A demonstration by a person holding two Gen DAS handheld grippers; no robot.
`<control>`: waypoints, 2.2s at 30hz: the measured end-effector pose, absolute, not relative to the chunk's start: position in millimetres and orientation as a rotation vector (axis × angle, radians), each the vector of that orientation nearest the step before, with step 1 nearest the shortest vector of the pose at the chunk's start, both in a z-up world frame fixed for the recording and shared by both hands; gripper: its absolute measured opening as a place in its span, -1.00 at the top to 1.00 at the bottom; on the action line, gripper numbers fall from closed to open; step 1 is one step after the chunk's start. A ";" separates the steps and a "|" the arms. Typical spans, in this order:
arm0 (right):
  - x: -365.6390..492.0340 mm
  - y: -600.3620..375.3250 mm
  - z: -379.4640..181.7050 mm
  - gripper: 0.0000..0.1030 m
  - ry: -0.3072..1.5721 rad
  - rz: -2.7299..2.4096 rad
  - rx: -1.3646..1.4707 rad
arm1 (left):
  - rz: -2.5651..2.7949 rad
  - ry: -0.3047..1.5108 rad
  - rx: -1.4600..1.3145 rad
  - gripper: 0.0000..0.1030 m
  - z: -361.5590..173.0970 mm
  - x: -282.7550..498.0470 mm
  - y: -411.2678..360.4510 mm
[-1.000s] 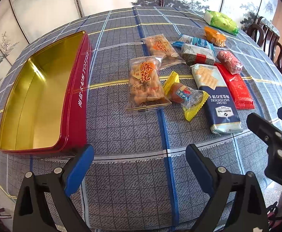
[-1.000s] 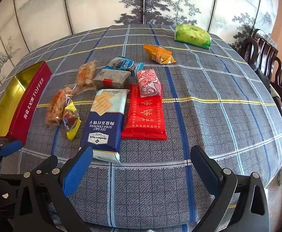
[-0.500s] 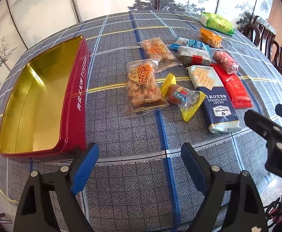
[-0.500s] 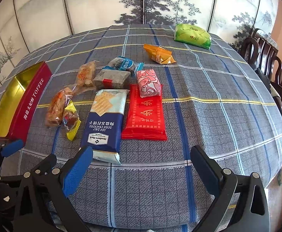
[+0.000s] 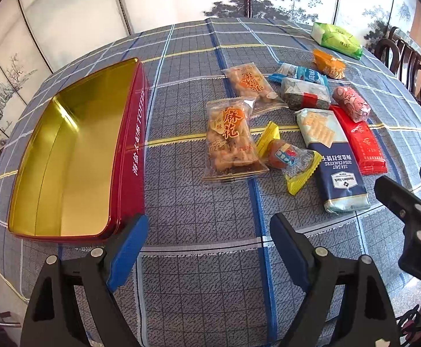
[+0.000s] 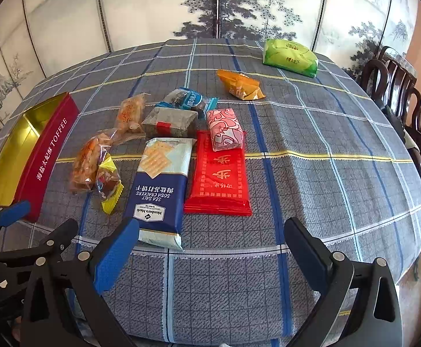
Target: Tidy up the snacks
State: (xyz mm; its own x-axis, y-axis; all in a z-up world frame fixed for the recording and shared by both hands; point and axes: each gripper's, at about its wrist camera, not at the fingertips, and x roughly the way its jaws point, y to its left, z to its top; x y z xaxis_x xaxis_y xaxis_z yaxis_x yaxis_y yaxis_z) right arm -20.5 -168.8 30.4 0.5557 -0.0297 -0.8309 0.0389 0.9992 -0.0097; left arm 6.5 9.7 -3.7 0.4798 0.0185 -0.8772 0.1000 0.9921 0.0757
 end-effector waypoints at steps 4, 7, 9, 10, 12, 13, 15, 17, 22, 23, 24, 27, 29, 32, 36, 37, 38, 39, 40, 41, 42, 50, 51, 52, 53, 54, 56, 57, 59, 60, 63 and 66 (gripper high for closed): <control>-19.1 -168.4 30.4 -0.90 0.983 -0.035 0.013 | -0.045 1.085 0.111 -0.63 -6.5 7.3 11.1; -18.2 -168.4 29.8 -0.90 0.984 -0.033 0.014 | -0.042 1.086 0.102 -0.63 -6.3 7.3 12.1; -18.1 -168.5 29.9 -0.89 0.985 -0.032 0.017 | -0.037 1.091 0.100 -0.63 -6.8 7.9 12.7; -18.1 -168.7 29.9 -0.89 0.984 -0.032 0.017 | -0.035 1.094 0.098 -0.63 -7.1 8.5 13.2; -17.9 -168.7 29.7 -0.89 0.985 -0.032 0.015 | -0.036 1.095 0.094 -0.63 -7.1 8.8 13.7; -17.9 -168.7 29.7 -0.89 0.985 -0.031 0.018 | -0.035 1.093 0.094 -0.63 -6.7 8.7 13.8; -17.7 -168.7 28.9 -0.89 0.985 -0.031 0.019 | -0.036 1.089 0.094 -0.63 -6.0 8.3 13.2; -17.9 -169.0 29.0 -0.89 0.985 -0.029 0.021 | -0.040 1.087 0.092 -0.63 -5.2 8.1 12.8; -18.0 -169.3 29.1 -0.88 0.984 -0.033 0.021 | -0.043 1.086 0.090 -0.63 -4.7 7.6 12.7; -18.0 -169.3 29.2 -0.88 0.984 -0.034 0.019 | -0.045 1.086 0.091 -0.63 -4.5 7.3 12.5; -17.9 -169.6 28.9 -0.88 0.984 -0.034 0.021 | -0.047 1.085 0.090 -0.63 -4.1 7.0 12.5; -18.8 -170.2 28.6 -0.87 0.983 -0.034 0.026 | -0.048 1.081 0.093 -0.63 -3.4 6.3 11.7; -19.3 -171.3 28.2 -0.86 0.983 -0.033 0.033 | -0.043 1.080 0.100 -0.63 -3.2 6.0 11.1; -19.9 -173.6 27.8 -0.85 0.983 -0.038 0.042 | -0.045 1.084 0.097 -0.63 -3.5 6.1 11.5; -19.7 -176.0 27.7 -0.84 0.982 -0.042 0.051 | -0.044 1.082 0.100 -0.63 -3.0 6.7 11.2; -19.6 -176.3 28.1 -0.84 0.982 -0.041 0.053 | -0.046 1.079 0.100 -0.63 -2.5 6.6 11.0; -19.6 -176.3 28.0 -0.84 0.982 -0.040 0.053 | -0.050 1.076 0.102 -0.63 -2.2 6.6 10.7; -19.7 -176.3 28.0 -0.84 0.981 -0.042 0.052 | -0.051 1.076 0.105 -0.64 -2.1 6.8 10.3; -19.1 -176.6 28.0 -0.84 0.981 -0.045 0.052 | -0.051 1.076 0.105 -0.64 -2.2 6.9 9.9; -18.9 -176.9 28.0 -0.84 0.982 -0.044 0.056 | -0.055 1.076 0.103 -0.64 -2.3 7.0 9.9; -18.6 -177.0 28.0 -0.83 0.981 -0.044 0.058 | -0.057 1.077 0.102 -0.64 -2.4 7.3 10.1; -10.3 -179.0 29.8 -0.77 0.980 -0.041 0.049 | -0.087 1.069 0.070 -0.63 1.8 15.8 11.0; -8.3 -179.9 29.9 -0.75 0.979 -0.042 0.047 | -0.092 1.064 0.067 -0.63 3.5 17.3 10.9; -5.2 -181.8 29.7 -0.75 0.982 -0.039 0.053 | -0.095 1.056 0.066 -0.63 5.9 18.8 10.7; -1.0 -184.7 29.3 -0.72 0.987 -0.031 0.069 | -0.098 1.048 0.069 -0.63 7.9 20.3 10.4; 4.5 -187.8 28.4 -0.70 0.992 -0.026 0.080 | -0.102 1.042 0.071 -0.63 9.9 21.8 9.7; 14.7 -192.8 27.2 -0.57 0.998 -0.028 0.079 | -0.116 1.030 0.072 -0.63 14.6 26.0 8.6; 20.6 -195.6 26.5 -0.55 0.999 -0.029 0.078 | -0.120 1.026 0.072 -0.63 16.3 28.2 8.3; 35.0 -201.9 23.7 -0.47 1.012 -0.030 0.080 | -0.132 1.024 0.067 -0.63 18.6 33.6 8.0; 43.0 -204.8 22.2 -0.43 1.015 -0.024 0.086 | -0.135 1.025 0.065 -0.63 19.3 36.6 7.7; 64.1 -210.5 18.6 -0.31 1.027 -0.013 0.093 | -0.147 1.029 0.065 -0.60 19.3 43.1 6.6; 82.2 -209.9 13.9 -0.25 1.030 -0.004 0.079 | -0.152 1.029 0.073 -0.57 18.7 49.5 5.0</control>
